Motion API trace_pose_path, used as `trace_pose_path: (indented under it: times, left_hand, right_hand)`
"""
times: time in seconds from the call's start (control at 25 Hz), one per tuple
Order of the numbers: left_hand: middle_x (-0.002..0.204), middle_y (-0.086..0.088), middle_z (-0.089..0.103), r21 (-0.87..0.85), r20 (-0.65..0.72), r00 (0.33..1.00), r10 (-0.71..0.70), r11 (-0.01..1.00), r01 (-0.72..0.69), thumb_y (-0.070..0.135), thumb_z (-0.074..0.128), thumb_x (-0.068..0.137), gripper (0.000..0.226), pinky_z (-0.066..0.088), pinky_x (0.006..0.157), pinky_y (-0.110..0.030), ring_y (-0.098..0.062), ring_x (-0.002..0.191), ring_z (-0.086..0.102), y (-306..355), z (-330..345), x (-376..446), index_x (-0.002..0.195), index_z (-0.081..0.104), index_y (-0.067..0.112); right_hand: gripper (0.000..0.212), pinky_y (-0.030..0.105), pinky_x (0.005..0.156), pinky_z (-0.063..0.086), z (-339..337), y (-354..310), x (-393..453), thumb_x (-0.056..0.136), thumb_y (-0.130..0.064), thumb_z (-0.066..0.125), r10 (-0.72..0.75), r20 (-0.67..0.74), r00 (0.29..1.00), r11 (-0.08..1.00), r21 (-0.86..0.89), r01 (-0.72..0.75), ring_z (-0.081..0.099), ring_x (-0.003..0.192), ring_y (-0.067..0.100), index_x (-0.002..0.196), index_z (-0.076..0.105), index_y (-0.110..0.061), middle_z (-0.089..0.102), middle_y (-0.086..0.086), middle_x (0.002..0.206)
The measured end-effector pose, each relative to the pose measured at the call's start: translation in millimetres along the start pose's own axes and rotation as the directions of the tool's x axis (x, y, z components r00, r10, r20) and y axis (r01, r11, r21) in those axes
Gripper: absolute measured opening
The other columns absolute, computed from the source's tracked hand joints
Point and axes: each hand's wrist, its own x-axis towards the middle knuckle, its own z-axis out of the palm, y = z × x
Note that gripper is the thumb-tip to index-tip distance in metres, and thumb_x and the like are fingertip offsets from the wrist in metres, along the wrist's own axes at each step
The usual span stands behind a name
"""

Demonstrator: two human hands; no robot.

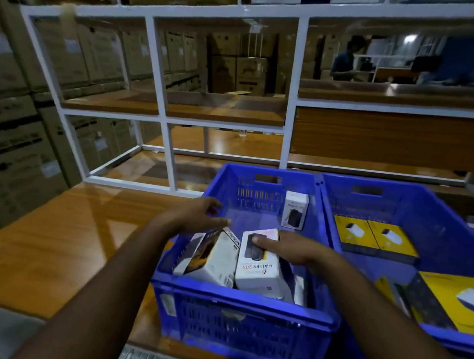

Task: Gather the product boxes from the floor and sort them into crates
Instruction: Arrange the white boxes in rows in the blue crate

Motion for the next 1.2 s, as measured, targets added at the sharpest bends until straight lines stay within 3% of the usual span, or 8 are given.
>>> trace_pose_path:
  times: [0.08,0.16,0.36,0.48,0.64,0.8,1.0,1.2]
  left_hand:
    - [0.131,0.001,0.062,-0.082,-0.008,0.996,0.089,0.993,-0.089,0.051,0.067,0.087,0.062,0.048,0.094,-0.030,-0.013,0.112,0.060,5,8,8,0.139,0.050,0.021]
    - [0.127,0.000,0.063,-0.184,-0.012,0.991,0.135,0.974,-0.135,0.046,0.067,0.089,0.056,0.049,0.089,-0.028,-0.013,0.110,0.061,10,14,15,0.137,0.053,0.020]
    - [0.121,-0.002,0.062,-0.312,0.062,0.980,0.188,0.936,-0.160,0.044,0.067,0.089,0.053,0.052,0.089,-0.031,-0.015,0.106,0.061,19,28,26,0.133,0.055,0.018]
    - [0.121,-0.002,0.062,-0.297,0.126,0.971,0.204,0.941,-0.159,0.042,0.064,0.092,0.049,0.049,0.077,-0.024,-0.014,0.100,0.060,21,41,29,0.133,0.054,0.017]
    - [0.123,-0.008,0.064,-0.177,0.075,0.974,0.212,0.964,-0.196,0.034,0.054,0.100,0.040,0.049,0.084,-0.031,-0.018,0.099,0.061,18,55,35,0.134,0.055,0.013]
    - [0.107,-0.007,0.066,-0.175,0.058,0.974,0.220,0.962,-0.207,0.034,0.043,0.104,0.030,0.049,0.078,-0.032,-0.014,0.085,0.062,18,54,33,0.117,0.061,0.012]
    - [0.110,-0.015,0.073,-0.794,0.026,0.998,0.050,0.608,-0.010,0.050,0.038,0.102,0.056,0.054,0.067,-0.026,-0.018,0.089,0.067,21,33,44,0.117,0.067,0.004]
    - [0.115,-0.009,0.070,-0.953,-0.069,0.993,-0.100,0.302,-0.036,0.053,0.070,0.083,0.049,0.062,0.078,-0.038,-0.021,0.102,0.069,34,21,68,0.118,0.064,0.019]
  right_hand:
    - [0.086,0.025,0.099,0.044,0,3,3,0.084,-0.074,0.046,0.073,-0.006,0.997,0.995,0.072,-0.072,0.046,0.129,0.021,0.145,0.043,-0.012,0.048,0.002,0.143]
    - [0.096,0.042,0.108,0.035,-1,4,3,0.082,-0.077,0.042,0.120,-0.085,0.989,0.980,0.171,-0.104,0.035,0.140,0.028,0.153,0.026,-0.015,0.026,0.004,0.159]
    - [0.058,0.046,0.093,0.049,1,2,2,0.079,-0.052,0.073,0.050,-0.190,0.981,0.992,0.127,-0.026,0.061,0.109,0.031,0.117,0.063,-0.009,0.062,0.014,0.122]
    - [0.046,0.027,0.066,0.047,4,-2,0,0.077,-0.042,0.079,0.021,-0.200,0.979,0.986,0.166,0.012,0.057,0.080,0.013,0.112,0.062,-0.017,0.060,-0.001,0.097]
    - [0.046,0.032,0.061,0.043,2,-1,3,0.069,-0.050,0.082,-0.023,-0.149,0.988,0.990,0.131,0.043,0.053,0.070,0.016,0.090,0.056,-0.019,0.065,0.010,0.088]
    - [0.040,0.032,0.058,0.044,-15,-12,5,0.077,-0.036,0.080,0.073,-0.032,0.997,0.980,0.188,-0.065,0.056,0.072,0.019,0.098,0.052,-0.016,0.063,0.009,0.091]
    - [0.016,0.038,0.071,0.051,-44,-24,38,0.091,-0.020,0.066,0.104,-0.272,0.957,0.794,0.602,0.085,0.062,0.079,0.026,0.103,0.062,-0.012,0.066,0.013,0.092]
    - [0.027,0.032,0.060,0.056,-47,-37,85,0.092,-0.024,0.058,0.214,-0.276,0.937,0.356,0.915,0.189,0.067,0.082,0.025,0.112,0.066,-0.008,0.071,0.013,0.101]
